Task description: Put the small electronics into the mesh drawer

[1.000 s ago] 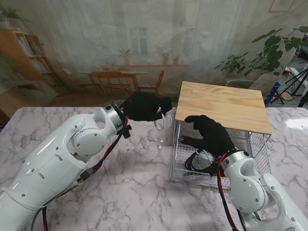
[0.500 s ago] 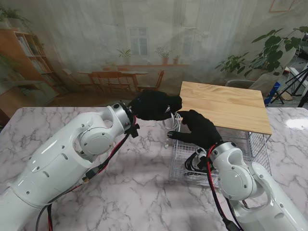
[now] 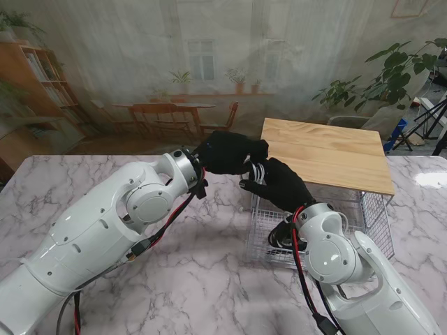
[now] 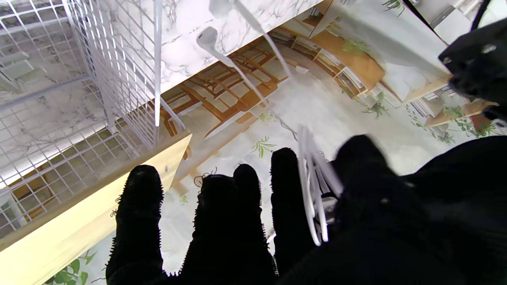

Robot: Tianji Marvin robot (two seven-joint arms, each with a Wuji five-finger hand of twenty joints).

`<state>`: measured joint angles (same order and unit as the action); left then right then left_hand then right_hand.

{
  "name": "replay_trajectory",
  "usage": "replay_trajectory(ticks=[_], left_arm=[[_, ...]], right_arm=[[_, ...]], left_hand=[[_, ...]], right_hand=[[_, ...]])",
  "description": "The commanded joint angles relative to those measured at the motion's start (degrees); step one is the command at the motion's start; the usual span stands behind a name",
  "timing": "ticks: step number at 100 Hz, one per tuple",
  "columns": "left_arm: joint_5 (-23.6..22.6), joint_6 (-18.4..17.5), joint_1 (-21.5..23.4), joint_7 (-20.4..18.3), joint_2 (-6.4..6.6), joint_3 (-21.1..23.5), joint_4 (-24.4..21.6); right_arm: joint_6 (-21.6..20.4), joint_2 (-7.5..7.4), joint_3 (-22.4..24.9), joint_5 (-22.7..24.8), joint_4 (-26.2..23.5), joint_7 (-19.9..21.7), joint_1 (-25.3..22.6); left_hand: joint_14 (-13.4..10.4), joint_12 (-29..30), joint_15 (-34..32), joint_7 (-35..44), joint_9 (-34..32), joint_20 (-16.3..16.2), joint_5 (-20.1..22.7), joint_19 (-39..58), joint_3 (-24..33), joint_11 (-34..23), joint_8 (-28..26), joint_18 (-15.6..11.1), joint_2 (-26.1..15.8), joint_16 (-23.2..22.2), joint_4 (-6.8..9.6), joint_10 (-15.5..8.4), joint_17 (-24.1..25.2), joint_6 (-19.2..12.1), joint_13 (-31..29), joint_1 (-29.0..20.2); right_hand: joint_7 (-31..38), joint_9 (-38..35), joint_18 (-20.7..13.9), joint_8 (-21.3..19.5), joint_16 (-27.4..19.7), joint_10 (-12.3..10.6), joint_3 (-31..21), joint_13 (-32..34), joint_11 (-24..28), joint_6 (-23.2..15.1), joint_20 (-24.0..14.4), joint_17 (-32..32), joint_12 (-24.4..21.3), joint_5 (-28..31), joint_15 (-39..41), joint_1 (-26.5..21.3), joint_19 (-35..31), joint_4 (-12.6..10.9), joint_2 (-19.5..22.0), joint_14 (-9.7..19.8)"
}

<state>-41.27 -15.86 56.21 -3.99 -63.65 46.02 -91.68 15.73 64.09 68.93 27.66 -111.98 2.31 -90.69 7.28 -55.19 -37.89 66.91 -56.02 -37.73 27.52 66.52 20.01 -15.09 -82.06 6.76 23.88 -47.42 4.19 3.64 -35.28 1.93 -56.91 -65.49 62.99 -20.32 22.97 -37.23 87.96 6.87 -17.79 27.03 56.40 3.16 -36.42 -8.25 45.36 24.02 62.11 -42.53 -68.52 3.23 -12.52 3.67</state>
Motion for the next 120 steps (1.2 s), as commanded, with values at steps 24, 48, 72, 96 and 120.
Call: replay_trajectory(ticks=[24,48,72,96,120], left_arm=[[0.21,-0.23,0.16,-0.92,-0.31,-0.11,-0.16],[-0.82,-1.87,1.49,0.07,-0.04,1.93,-0.05],[-0.04,-2.56,3.80,-0.55,0.44,5.70,-0.47],[-1.21,-2.69,7.63,1.50,0.79,10.64,1.79],[-4.27,-3.75,12.19,3.04,1.57,16.54,4.03]], right_arm=[[0.69,0.62,-0.23,-0.13,0.17,-1.25,0.02],[-0.03,0.46,2.56,1.22,-1.46,-1.52,-2.45],[-1.14,0.16,6.68,2.88,-5.88,-1.12,-6.62],[-2.94,-0.29,10.87,7.94,-7.16,-0.90,-11.54],[-5.08,-0.12,16.27,10.39,-8.67,-2.44,-16.19]], left_hand=[[0.83,1.87,2.21,-2.11,2.19,-0.41,-1.02,-1.80,-5.15,1.45,0.68,-5.11,-3.07,0.87,1.54,0.46,0.65,-0.37,1.18,-1.39],[2.87,27.23,11.00,-42.24,23.71,1.53,-5.49,-11.95,-18.33,-4.71,43.20,-2.61,-12.86,4.23,-0.96,7.15,11.73,4.87,13.69,10.10],[7.27,40.35,26.26,-52.67,33.91,10.77,-6.65,-24.92,-20.78,7.16,50.09,5.92,-20.15,25.13,-2.86,6.89,26.24,3.63,31.80,16.29],[5.68,39.19,25.38,-52.45,32.08,10.19,-3.64,-25.56,-20.72,6.84,49.10,7.43,-21.11,25.27,-2.68,6.59,27.90,3.76,32.48,15.91],[5.76,37.98,25.09,-51.98,30.57,9.01,-1.76,-25.40,-20.77,6.96,48.01,8.17,-21.51,24.50,-2.57,6.93,28.01,3.98,31.62,15.31]], right_hand=[[12.30,-9.44,1.39,-0.09,1.99,-0.46,-26.97,4.88,3.86,-7.82,-1.28,-0.62,0.90,7.33,9.24,-1.77,-0.36,8.29,-4.66,7.05],[12.21,-18.00,1.00,-0.25,1.99,2.82,-36.18,11.27,7.73,-6.65,-0.71,-2.59,-0.67,12.94,19.02,0.90,-1.94,7.89,-10.71,11.05],[12.04,-17.85,0.42,-0.52,1.99,2.83,-35.94,11.17,7.75,-6.70,-0.78,-4.30,-1.19,12.99,19.42,0.69,-3.68,8.12,-10.21,11.10],[11.78,-17.55,0.30,-1.17,1.99,2.05,-34.80,10.85,7.45,-7.25,-0.39,-5.09,-0.90,12.46,18.46,0.53,-4.00,8.18,-9.52,11.22],[11.52,-17.40,-0.20,-1.43,1.99,1.58,-34.39,10.65,6.95,-7.49,-0.04,-5.68,-0.77,12.44,17.97,0.41,-4.24,8.09,-9.38,10.89]])
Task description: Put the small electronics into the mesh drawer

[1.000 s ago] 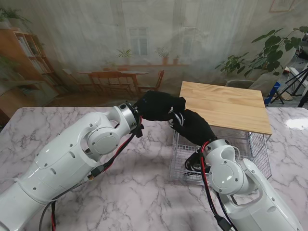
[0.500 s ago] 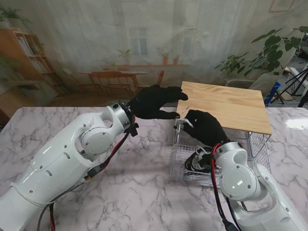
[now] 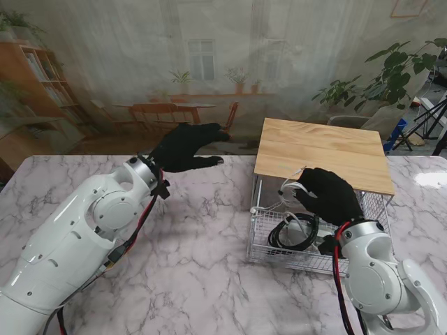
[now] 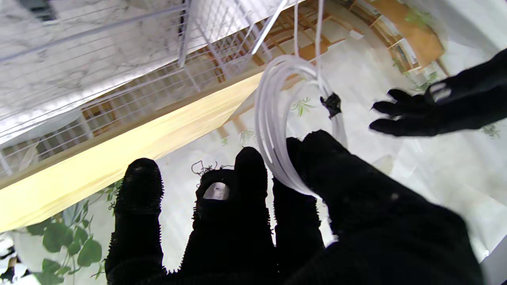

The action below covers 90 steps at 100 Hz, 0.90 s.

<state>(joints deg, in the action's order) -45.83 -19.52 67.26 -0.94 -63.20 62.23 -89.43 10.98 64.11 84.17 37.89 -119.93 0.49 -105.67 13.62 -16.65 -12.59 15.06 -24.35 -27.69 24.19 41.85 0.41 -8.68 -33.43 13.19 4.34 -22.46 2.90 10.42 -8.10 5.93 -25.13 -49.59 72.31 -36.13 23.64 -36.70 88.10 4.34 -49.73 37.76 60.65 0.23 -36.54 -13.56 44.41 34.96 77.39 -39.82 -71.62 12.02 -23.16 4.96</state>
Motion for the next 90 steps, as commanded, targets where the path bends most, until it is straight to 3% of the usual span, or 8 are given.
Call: replay_trajectory(ticks=[1,27,56,90], left_arm=[[0.17,-0.16,1.32,0.11,1.13,0.52,1.91],[-2.08,0.03,3.41,2.74,1.38,2.42,5.96],[-2.41,1.18,3.66,3.88,1.38,2.16,8.86],[-2.62,1.43,3.83,4.17,1.43,1.58,9.97]], right_arm=[[-0.49,-0.13,1.30,0.20,-0.86,-0.67,-1.40],[-2.78,-0.10,6.50,1.15,-4.11,-0.23,-3.84],[-1.23,-0.77,10.88,-2.19,-6.53,5.85,-2.60],[-1.02,-1.24,13.93,-2.68,-5.11,8.83,-2.49]], left_hand=[[-0.58,-0.58,-0.20,-0.14,-1.10,-1.06,1.57,-0.74,-1.17,0.58,-0.64,1.74,-1.95,-0.47,-1.28,0.13,0.84,0.03,-0.15,-0.63],[-0.40,-1.05,0.11,-0.44,-1.56,-1.62,1.78,-1.27,-1.26,1.13,-1.03,1.98,-2.13,-0.81,-1.25,0.12,1.03,0.14,-0.19,-0.80],[-0.28,-1.33,0.20,-0.90,-1.93,-2.04,1.68,-1.77,-1.28,1.34,-1.11,2.16,-2.39,-1.07,-1.21,-0.07,1.31,0.36,-0.26,-1.00],[-0.24,-1.51,0.32,-1.08,-2.36,-2.34,1.74,-2.40,-1.28,1.35,-1.20,2.35,-2.59,-1.18,-1.18,-0.05,1.63,0.45,-0.38,-1.08]], right_hand=[[2.19,-1.60,-0.90,-1.96,1.86,4.10,-2.43,-0.08,2.68,-4.56,0.08,-0.39,0.19,1.51,2.69,-2.32,-1.14,-0.70,1.25,9.60],[1.96,-1.56,-1.30,-2.04,1.86,3.90,-2.14,-0.23,2.30,-5.01,0.37,-1.28,0.28,1.52,1.88,-2.29,-1.22,-0.67,1.37,9.56],[1.77,-1.62,-1.62,-2.17,1.86,3.71,-1.76,-0.22,1.94,-5.05,0.66,-1.55,0.42,1.54,1.34,-2.19,-1.22,-0.68,1.70,9.33],[0.88,-2.26,-1.89,-1.80,1.86,3.16,-1.56,0.55,0.65,-5.52,1.03,-1.79,0.31,1.98,-1.37,-2.08,-1.34,-0.55,1.27,7.27]])
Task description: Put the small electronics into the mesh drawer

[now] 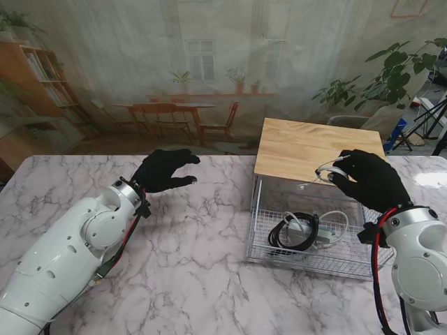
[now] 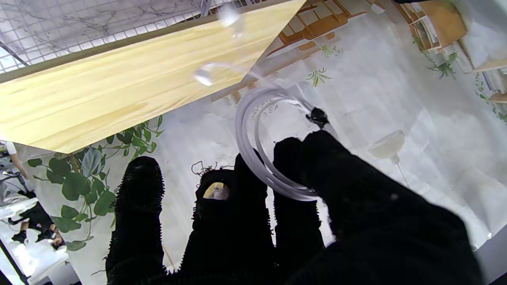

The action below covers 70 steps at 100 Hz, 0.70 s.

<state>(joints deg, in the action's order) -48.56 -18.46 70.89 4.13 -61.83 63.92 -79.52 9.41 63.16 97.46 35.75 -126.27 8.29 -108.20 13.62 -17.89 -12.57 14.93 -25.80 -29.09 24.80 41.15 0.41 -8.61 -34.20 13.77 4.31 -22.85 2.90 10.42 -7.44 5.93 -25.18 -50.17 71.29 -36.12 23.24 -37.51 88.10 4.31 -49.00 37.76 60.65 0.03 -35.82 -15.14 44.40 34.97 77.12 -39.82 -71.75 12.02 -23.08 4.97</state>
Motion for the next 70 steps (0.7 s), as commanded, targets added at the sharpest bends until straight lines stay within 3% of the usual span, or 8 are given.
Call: replay_trajectory(ticks=[1,36,54,70], left_arm=[[0.10,0.40,0.22,-0.91,0.07,-0.10,0.03],[0.95,1.98,1.25,-0.34,-0.18,-0.54,0.17],[0.53,1.86,1.54,-0.01,-0.12,-0.73,0.49],[0.42,1.79,1.47,-0.25,-0.06,-1.00,0.55]], right_arm=[[0.59,-0.32,0.74,-0.64,1.33,1.22,0.06],[-0.62,-0.95,1.97,1.37,6.93,3.52,0.38],[-0.71,-0.89,1.37,1.86,9.90,2.67,-0.03],[-1.77,-0.88,-0.04,6.31,12.78,0.66,0.23]], left_hand=[[-0.28,-0.28,0.29,-0.96,-0.95,-0.95,1.12,-1.71,-1.28,1.27,-0.43,1.77,-2.54,-0.80,-1.19,-0.09,0.97,0.42,-0.37,-0.51],[-0.15,-0.37,0.30,-1.10,-1.35,-1.18,1.20,-2.20,-1.31,1.27,-0.41,1.99,-2.70,-0.92,-1.21,-0.14,1.12,0.45,-0.67,-0.51],[-0.18,-0.39,0.38,-1.13,-1.40,-1.24,1.20,-2.47,-1.32,1.29,-0.41,2.06,-2.76,-0.95,-1.22,-0.15,1.31,0.43,-0.57,-0.51],[-0.22,-0.41,0.42,-1.13,-1.41,-1.32,1.23,-2.63,-1.36,1.31,-0.42,2.13,-2.82,-0.97,-1.24,-0.21,1.41,0.47,-0.56,-0.48]], right_hand=[[1.89,-2.26,-1.49,-0.98,1.85,3.19,-2.28,0.56,0.65,-5.34,0.32,-0.21,0.33,1.99,-1.12,-2.07,-1.22,-0.54,1.17,7.24],[0.00,-3.44,-2.04,-0.18,1.85,2.38,-1.76,1.73,-1.78,-6.61,0.83,-0.79,0.33,3.09,-5.73,-1.59,-0.93,-0.29,0.53,3.96],[-0.26,-3.55,-2.10,-0.12,1.85,2.47,-1.23,1.77,-2.60,-6.67,0.92,-0.86,0.24,3.11,-6.87,-1.98,-0.85,-0.05,0.69,2.91],[-0.90,-3.70,-2.31,0.09,1.85,2.16,-0.66,1.84,-3.40,-7.47,0.90,-1.19,0.28,3.14,-8.18,-2.09,-0.86,0.08,0.84,2.41]])
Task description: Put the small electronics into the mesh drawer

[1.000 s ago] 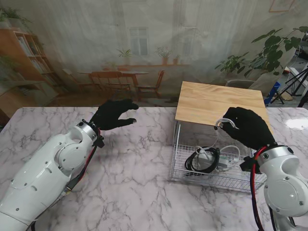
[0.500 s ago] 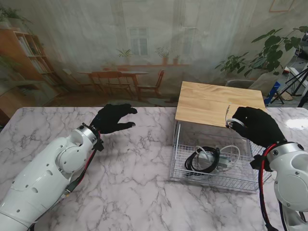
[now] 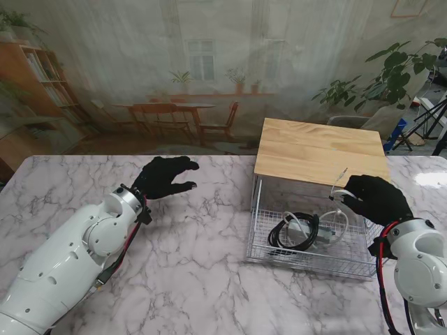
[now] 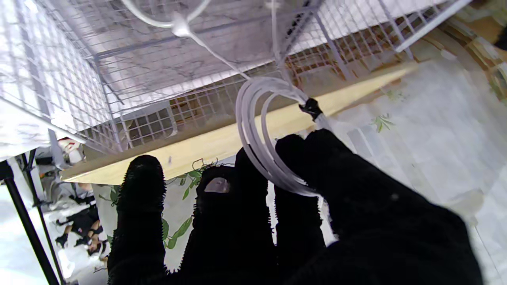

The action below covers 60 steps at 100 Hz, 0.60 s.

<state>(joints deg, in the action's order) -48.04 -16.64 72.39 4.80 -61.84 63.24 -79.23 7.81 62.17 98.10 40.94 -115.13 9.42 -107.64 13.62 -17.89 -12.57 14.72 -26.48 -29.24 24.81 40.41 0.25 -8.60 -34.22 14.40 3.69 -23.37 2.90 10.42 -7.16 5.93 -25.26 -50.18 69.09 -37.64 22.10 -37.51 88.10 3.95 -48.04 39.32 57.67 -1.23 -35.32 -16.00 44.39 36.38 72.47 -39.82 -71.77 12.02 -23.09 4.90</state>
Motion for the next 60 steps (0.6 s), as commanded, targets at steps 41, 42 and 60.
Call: replay_trajectory(ticks=[41,42,60], left_arm=[[-0.29,0.53,-0.12,-1.46,0.05,-1.01,0.45],[-0.34,0.57,-0.13,-1.47,0.06,-1.04,0.46],[-0.47,1.09,-0.37,-1.78,0.10,-1.55,0.63]], right_arm=[[-0.94,-0.39,-2.83,13.89,8.03,-4.20,1.39],[-0.84,-0.41,-2.90,13.93,8.10,-4.09,1.40],[0.05,-0.87,-4.42,14.39,9.54,-1.34,1.81]], left_hand=[[-0.14,-0.45,0.39,-0.95,-0.77,-1.36,1.19,-2.13,-1.19,1.27,-0.39,1.60,-2.31,-0.53,-1.23,-0.22,1.22,0.46,-0.59,-0.49],[-0.17,-0.44,0.39,-0.96,-0.72,-1.36,1.16,-2.14,-1.18,1.29,-0.39,1.60,-2.32,-0.53,-1.23,-0.23,1.24,0.47,-0.59,-0.51],[-0.24,-0.44,0.43,-0.97,-0.66,-1.40,1.14,-2.28,-1.17,1.31,-0.38,1.58,-2.36,-0.54,-1.22,-0.24,1.28,0.48,-0.55,-0.54]], right_hand=[[-0.04,-2.30,-1.34,0.94,1.85,1.96,-1.21,0.20,-3.21,-7.26,0.61,-0.19,-0.39,1.38,-7.71,-1.48,-0.19,-0.17,0.74,0.29],[-0.49,-2.21,-1.34,1.38,1.85,2.04,-1.11,0.10,-3.50,-7.10,0.64,-0.19,-0.55,1.22,-7.98,-1.48,-0.11,-0.19,0.82,0.13],[-8.62,1.09,-1.78,11.47,1.85,3.29,2.27,-2.29,-8.47,-2.39,0.67,0.92,-4.87,-2.98,-13.14,0.14,0.96,-1.31,2.00,-2.16]])
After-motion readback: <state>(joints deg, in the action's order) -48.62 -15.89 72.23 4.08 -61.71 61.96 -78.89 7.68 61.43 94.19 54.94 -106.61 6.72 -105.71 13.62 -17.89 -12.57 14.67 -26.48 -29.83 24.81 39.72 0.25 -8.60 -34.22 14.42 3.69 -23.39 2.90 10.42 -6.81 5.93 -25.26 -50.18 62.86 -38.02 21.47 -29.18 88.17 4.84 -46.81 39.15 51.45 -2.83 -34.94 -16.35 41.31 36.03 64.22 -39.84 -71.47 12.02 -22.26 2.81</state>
